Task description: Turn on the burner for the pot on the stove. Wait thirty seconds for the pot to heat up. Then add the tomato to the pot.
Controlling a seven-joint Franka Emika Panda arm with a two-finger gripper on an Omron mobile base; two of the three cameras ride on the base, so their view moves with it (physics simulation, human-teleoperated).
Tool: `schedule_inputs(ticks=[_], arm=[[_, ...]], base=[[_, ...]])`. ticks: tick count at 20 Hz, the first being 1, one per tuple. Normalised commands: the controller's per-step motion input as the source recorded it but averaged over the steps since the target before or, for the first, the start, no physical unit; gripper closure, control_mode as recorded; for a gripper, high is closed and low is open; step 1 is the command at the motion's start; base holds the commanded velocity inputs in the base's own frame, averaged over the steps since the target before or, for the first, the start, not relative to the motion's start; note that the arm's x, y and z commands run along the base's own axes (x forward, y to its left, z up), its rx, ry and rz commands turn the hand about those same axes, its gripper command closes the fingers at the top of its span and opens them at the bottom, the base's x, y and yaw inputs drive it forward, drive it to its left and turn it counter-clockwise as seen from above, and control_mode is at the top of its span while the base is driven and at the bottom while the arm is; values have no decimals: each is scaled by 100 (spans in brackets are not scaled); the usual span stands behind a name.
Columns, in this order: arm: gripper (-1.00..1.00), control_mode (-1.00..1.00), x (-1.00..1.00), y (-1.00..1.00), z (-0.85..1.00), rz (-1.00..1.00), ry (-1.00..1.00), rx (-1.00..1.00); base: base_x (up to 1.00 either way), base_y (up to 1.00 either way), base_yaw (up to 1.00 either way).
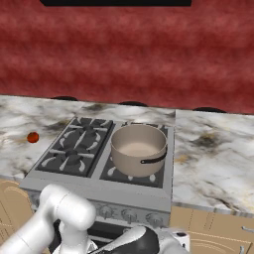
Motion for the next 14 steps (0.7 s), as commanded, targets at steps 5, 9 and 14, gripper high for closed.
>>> schedule_inputs(ticks=[5, 9, 14], arm=[[-100, -100, 0, -23, -26, -7, -31, 0], [-100, -100, 0, -2, -20, -27, -18, 0], [-100, -100, 0, 0, -28, -29, -12, 0]], base=[[0, 0, 0], [0, 0, 0], [0, 0, 0]])
